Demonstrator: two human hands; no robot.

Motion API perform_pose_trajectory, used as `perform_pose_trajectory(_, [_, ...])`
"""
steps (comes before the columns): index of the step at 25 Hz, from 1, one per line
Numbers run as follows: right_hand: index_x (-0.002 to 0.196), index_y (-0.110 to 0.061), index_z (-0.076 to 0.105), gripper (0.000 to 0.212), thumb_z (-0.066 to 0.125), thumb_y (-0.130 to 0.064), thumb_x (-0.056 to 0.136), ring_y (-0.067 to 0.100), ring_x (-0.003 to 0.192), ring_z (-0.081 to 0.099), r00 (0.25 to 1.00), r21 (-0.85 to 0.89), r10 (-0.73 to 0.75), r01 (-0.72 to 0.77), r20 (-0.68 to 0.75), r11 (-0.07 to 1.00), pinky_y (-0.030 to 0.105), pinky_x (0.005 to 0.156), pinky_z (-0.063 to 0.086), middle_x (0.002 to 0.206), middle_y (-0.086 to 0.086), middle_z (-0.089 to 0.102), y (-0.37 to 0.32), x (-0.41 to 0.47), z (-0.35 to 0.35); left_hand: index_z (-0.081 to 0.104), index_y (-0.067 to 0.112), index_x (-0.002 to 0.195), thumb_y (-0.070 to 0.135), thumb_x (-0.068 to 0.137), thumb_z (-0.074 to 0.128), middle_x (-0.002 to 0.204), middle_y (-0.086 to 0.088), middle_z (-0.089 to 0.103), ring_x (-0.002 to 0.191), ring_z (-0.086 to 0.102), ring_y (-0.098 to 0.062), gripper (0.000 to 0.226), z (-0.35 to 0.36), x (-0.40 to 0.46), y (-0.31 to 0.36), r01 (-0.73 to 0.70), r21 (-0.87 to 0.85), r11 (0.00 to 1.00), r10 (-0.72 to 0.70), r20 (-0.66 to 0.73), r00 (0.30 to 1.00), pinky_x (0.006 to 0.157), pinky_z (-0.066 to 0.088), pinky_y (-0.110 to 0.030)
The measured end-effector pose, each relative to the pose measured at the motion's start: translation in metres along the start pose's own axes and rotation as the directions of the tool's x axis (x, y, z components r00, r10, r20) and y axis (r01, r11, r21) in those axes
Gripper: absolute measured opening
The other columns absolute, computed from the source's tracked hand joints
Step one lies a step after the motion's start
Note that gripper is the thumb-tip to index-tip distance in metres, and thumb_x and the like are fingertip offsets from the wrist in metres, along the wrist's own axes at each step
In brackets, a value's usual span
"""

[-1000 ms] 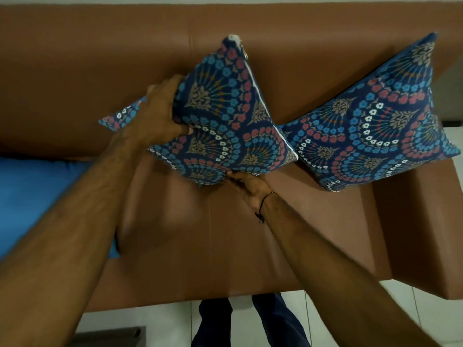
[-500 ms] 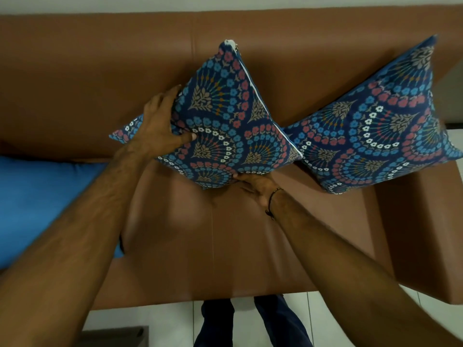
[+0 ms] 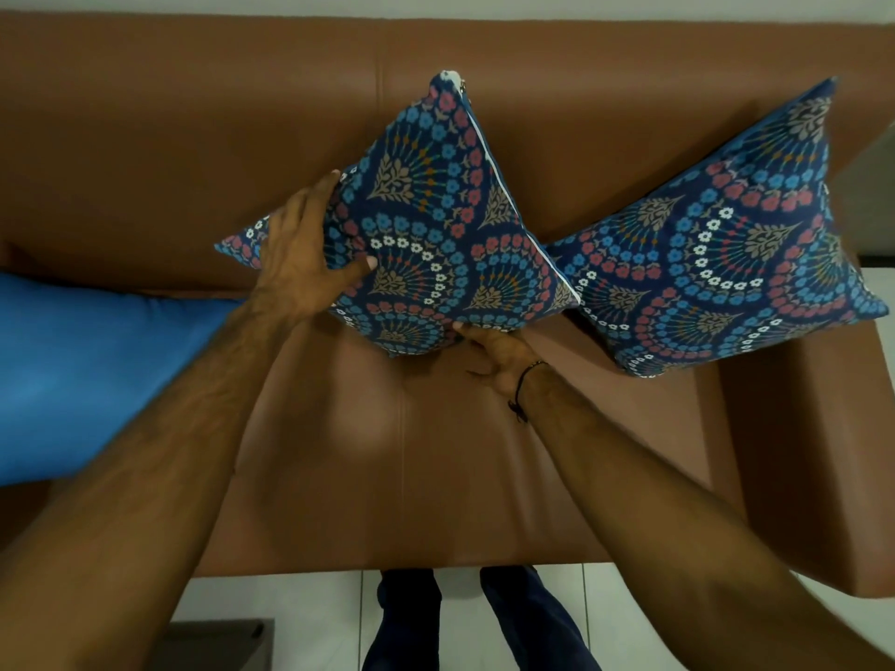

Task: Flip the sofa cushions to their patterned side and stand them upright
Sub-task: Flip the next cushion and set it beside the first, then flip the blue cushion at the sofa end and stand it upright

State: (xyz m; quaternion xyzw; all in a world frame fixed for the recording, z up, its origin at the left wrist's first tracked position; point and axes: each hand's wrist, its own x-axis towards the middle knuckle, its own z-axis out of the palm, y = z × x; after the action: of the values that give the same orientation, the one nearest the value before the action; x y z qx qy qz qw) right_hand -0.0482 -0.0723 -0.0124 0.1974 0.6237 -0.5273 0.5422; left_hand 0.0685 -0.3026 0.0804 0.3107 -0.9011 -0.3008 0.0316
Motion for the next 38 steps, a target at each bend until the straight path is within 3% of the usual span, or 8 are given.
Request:
perform_pose_trajectory(4, [0.13,-0.028,0.058,0.053,0.084,-0.032,0.085,0.015,0.112,0.06,0.999,0.034,-0.052,0.052,0.001,0.998,0.04,0.101,0.047,0.148,-0.001,0.057,-0.001,-0.013,0.003,0.028,0.027,0.167,0.057,0.081,0.073,0.164,-0.011,0.047,0.152,0.041,-0.037,0.102,-0.005,-0.008,-0.005,0.069,-0.104,0.992,-0.078,-0.082,0.994,0.127,0.032,-0.052])
perform_pose_trajectory(10, [0.147,-0.034,0.036,0.081,0.085,-0.019,0.084,0.005,0.091,0.059,0.982,0.106,-0.17,0.177,-0.078,0.978,0.03,0.067,0.05,0.116,-0.01,0.061,0.007,-0.006,-0.008,0.037,0.02,0.16,0.042,0.078,0.081,0.145,0.01,0.059,0.138,0.059,-0.015,0.096,0.006,-0.016,-0.013,0.009,-0.337,0.942,-0.031,-0.061,0.998,0.12,0.05,-0.043])
perform_pose_trajectory(14, [0.137,-0.033,0.039,0.07,0.084,-0.017,0.086,0.017,0.107,0.062,0.986,0.114,-0.149,0.157,-0.072,0.981,0.031,0.071,0.051,0.126,-0.003,0.059,-0.002,-0.004,0.0,0.026,0.017,0.167,0.031,0.084,0.081,0.165,-0.011,0.048,0.153,0.046,-0.033,0.1,0.012,0.008,-0.022,0.014,-0.295,0.956,-0.011,0.012,1.0,0.125,0.041,-0.06])
perform_pose_trajectory(19, [0.153,-0.017,0.044,0.07,0.074,-0.036,0.093,0.028,0.147,0.042,0.999,-0.18,-0.007,0.002,-0.031,0.984,0.045,0.119,0.037,0.16,0.005,0.044,0.002,-0.019,0.0,0.015,0.016,0.17,0.038,0.087,0.08,0.174,-0.018,0.029,0.162,0.028,-0.038,0.108,0.014,-0.011,-0.03,0.059,-0.135,0.989,-0.06,-0.006,0.998,0.131,0.027,-0.061])
perform_pose_trajectory(23, [0.151,-0.016,0.045,0.066,0.072,-0.035,0.095,0.019,0.119,0.059,1.0,-0.264,-0.007,0.01,0.012,0.964,0.026,0.091,0.048,0.158,0.007,0.048,0.002,-0.058,0.027,0.007,0.022,0.172,0.039,0.091,0.078,0.179,-0.016,0.017,0.165,0.018,-0.038,0.108,0.008,-0.057,-0.032,0.236,-0.106,0.966,-0.23,0.066,0.971,0.133,0.021,-0.061])
perform_pose_trajectory(29, [0.13,-0.013,0.053,0.069,0.092,-0.028,0.075,0.028,0.133,0.058,0.976,-0.459,-0.202,0.216,0.08,0.862,0.032,0.102,0.053,0.138,0.007,0.062,-0.005,-0.059,0.131,0.013,0.02,0.171,0.045,0.093,0.072,0.181,-0.017,0.016,0.168,0.013,-0.037,0.102,-0.039,-0.122,-0.096,0.455,-0.137,0.88,-0.454,0.043,0.89,0.136,0.012,-0.05])
perform_pose_trajectory(33, [0.139,-0.018,0.049,0.078,0.091,-0.035,0.076,0.026,0.124,0.061,0.927,-0.675,-0.254,0.374,0.274,0.636,0.039,0.104,0.052,0.132,0.006,0.062,0.009,-0.048,0.243,0.025,0.009,0.168,0.03,0.095,0.078,0.175,-0.025,0.027,0.164,0.023,-0.042,0.092,-0.082,-0.171,-0.19,0.6,-0.176,0.78,-0.618,-0.063,0.784,0.133,0.02,-0.048])
perform_pose_trajectory(38, [0.157,-0.021,0.036,0.102,0.071,-0.07,0.075,0.035,0.142,0.047,0.9,-0.905,-0.172,0.418,0.401,0.078,0.049,0.12,0.038,0.155,0.01,0.048,0.05,-0.009,0.377,0.032,0.012,0.167,0.033,0.096,0.075,0.175,-0.025,0.026,0.162,0.025,-0.046,0.085,-0.125,-0.192,-0.313,0.701,-0.109,0.705,-0.707,-0.186,0.682,0.129,0.023,-0.059])
